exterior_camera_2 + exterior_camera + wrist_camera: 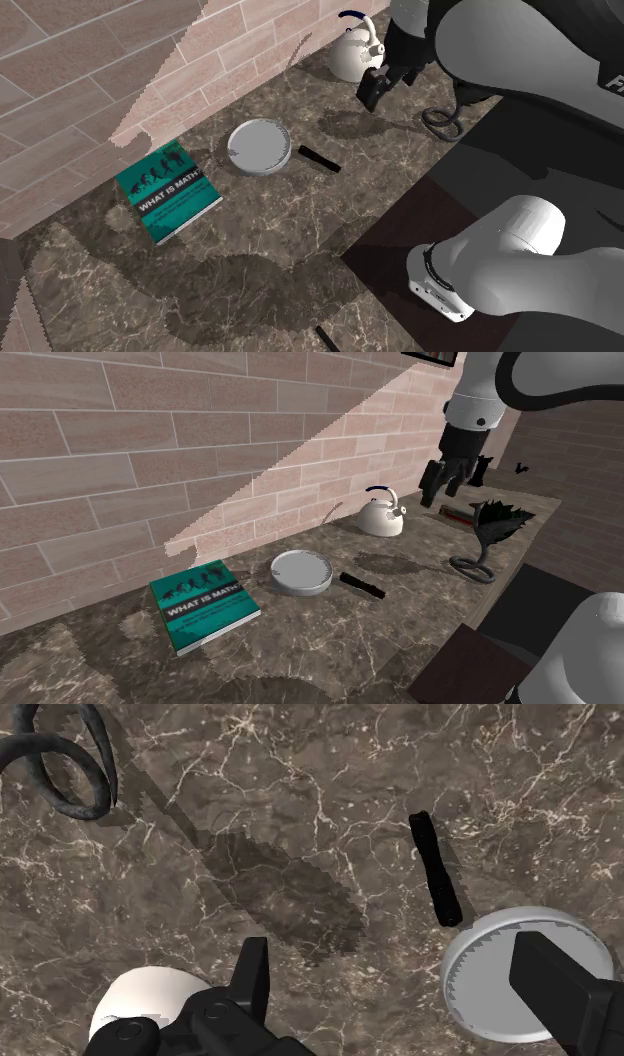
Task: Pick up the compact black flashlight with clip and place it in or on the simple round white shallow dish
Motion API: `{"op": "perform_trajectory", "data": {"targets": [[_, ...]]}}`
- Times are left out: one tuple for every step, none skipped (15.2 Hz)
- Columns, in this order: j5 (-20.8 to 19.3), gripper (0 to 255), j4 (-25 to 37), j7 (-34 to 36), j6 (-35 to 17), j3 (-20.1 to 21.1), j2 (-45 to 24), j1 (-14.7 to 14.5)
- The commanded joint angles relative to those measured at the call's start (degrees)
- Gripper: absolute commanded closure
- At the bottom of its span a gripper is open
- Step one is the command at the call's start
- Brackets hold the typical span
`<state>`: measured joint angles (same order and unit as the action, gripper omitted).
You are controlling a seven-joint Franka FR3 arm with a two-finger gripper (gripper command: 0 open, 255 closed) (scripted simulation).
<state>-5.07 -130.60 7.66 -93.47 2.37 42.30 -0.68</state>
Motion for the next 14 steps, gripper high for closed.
{"op": "perform_trajectory", "data": {"targets": [[0.00,0,0.00,0.00,0.00,0.00,0.00,0.00],[0.16,0,-1.22,-0.56,-1.73,-0.18,-0.74,-0.34],[0.32,0,-2.37,-1.12,-3.47,-0.35,-1.56,-0.67],[0.48,0,-3.47,-1.69,-5.21,-0.51,-2.44,-1.01],[0.65,0,-4.50,-2.27,-6.96,-0.67,-3.38,-1.34],[0.81,0,-5.47,-2.85,-8.71,-0.82,-4.40,-1.68],[0.99,0,-6.39,-3.44,-10.47,-0.95,-5.48,-2.02],[1.17,0,-7.24,-4.03,-12.23,-1.08,-6.63,-2.35],[1.35,0,-8.02,-4.63,-13.99,-1.20,-7.85,-2.69],[1.55,0,-8.75,-5.25,-15.75,-1.30,-9.14,-3.01],[1.75,0,-9.41,-5.87,-17.52,-1.39,-10.49,-3.34],[1.95,0,-10.01,-6.49,-19.28,-1.48,-11.90,-3.69],[2.17,0,-10.54,-7.12,-21.04,-1.56,-13.37,-4.03],[2.39,0,-11.00,-7.76,-22.79,-1.63,-14.91,-4.37]]}}
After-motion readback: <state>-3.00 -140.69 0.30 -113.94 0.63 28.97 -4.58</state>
